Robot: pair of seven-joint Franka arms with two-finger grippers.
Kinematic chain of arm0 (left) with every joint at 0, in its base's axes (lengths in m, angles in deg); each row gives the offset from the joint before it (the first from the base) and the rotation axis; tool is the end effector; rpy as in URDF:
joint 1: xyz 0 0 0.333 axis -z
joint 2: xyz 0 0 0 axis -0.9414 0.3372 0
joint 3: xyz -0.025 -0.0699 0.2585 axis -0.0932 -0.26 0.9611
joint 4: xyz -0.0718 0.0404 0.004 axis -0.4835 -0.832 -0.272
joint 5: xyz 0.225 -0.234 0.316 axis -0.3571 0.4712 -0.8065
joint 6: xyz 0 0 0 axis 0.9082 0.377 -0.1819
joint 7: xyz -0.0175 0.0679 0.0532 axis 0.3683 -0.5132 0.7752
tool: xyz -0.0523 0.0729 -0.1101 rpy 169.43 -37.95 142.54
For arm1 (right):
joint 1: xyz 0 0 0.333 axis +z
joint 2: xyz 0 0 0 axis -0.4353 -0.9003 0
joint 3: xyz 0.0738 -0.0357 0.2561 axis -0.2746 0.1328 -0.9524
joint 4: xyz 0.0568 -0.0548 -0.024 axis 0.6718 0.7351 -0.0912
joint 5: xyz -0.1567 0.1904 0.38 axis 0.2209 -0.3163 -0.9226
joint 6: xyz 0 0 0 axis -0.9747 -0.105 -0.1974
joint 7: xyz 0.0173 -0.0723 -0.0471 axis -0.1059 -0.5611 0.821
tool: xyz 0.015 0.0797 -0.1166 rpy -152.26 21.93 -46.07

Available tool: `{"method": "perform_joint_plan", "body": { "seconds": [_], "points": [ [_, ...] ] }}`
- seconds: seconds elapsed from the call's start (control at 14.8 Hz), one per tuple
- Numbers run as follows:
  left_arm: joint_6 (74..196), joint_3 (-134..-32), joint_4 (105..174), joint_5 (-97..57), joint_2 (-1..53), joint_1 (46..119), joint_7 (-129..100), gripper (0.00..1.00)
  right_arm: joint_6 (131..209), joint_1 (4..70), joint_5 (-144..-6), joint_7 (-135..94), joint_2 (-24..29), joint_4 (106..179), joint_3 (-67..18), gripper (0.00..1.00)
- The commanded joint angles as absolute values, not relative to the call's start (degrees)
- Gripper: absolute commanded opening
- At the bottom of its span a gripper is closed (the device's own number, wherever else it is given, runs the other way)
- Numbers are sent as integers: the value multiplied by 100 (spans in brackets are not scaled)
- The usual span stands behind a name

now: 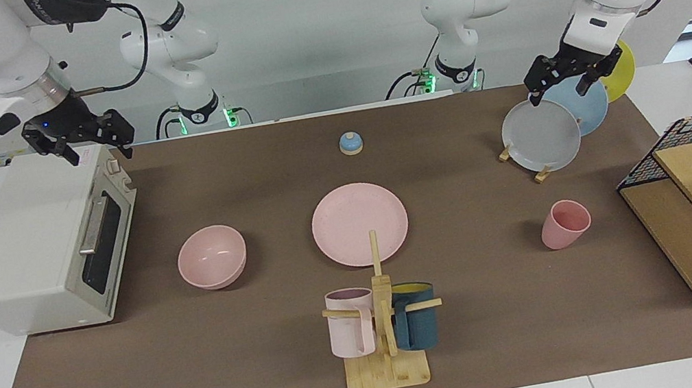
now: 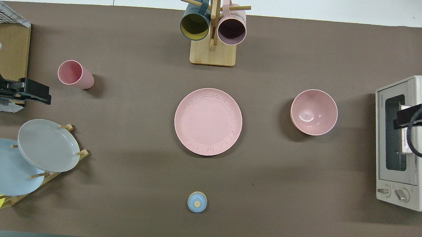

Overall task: Organize tableware
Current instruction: 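Move the right gripper toward the pink bowl beside the toaster oven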

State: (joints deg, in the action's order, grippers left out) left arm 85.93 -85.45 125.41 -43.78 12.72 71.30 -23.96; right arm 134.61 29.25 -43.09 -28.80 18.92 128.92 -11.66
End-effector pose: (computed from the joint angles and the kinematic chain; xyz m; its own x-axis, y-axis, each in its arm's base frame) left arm 0.5912 -0.0725 0.5274 0.9986 -0.0087 -0.0528 -0.0079 -0.9998 0.0158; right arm 0.5899 -0.0276 0.5449 0.9918 -0.0410 -0.1207 -0.0388 -0.9990 0.0213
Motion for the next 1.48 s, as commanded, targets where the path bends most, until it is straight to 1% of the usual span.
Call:
{"method": "perform_joint_plan", "body": {
  "seconds": [0.0, 0.54, 0.67, 0.81, 0.88, 1.01, 1.15, 1.28, 1.42],
  "points": [
    [8552, -8539, 12616, -4408, 1155, 7117, -2346, 100, 13410, 2906, -4225, -2724, 1978, 12964, -1195, 100],
    [8552, -8539, 12616, -4408, 1155, 7117, -2355, 100, 13446, 2871, -4330, -2777, 2022, 12990, -1186, 100],
    [8552, -8539, 12616, -4408, 1155, 7117, -2355, 100, 13524, 2993, -4391, -2672, 2039, 13034, -1195, 100],
    [8552, -8539, 12616, -4408, 1155, 7117, -2355, 100, 14181, 3545, -4523, -2680, 1978, 13121, -1195, 100],
    [8552, -8539, 12616, -4408, 1155, 7117, -2355, 100, 14332, 3730, -4523, -2741, 1917, 13226, -1195, 100],
    [8552, -8539, 12616, -4408, 1155, 7117, -2355, 100, 14736, 4152, -4523, -2977, 1444, 13227, -1195, 100],
    [8552, -8539, 12616, -4408, 1155, 7117, -2355, 100, 15376, 4469, -4515, -3180, 1013, 13384, -1195, 100],
    [8552, -8539, 12616, -4408, 1155, 7117, -2355, 100, 16297, 4523, -4515, -3190, 853, 13910, -1195, 100],
    [8552, -8539, 12616, -4408, 1155, 7117, -2355, 100, 17282, 4541, -4506, -3190, 844, 14683, -1195, 100]
  ]
}}
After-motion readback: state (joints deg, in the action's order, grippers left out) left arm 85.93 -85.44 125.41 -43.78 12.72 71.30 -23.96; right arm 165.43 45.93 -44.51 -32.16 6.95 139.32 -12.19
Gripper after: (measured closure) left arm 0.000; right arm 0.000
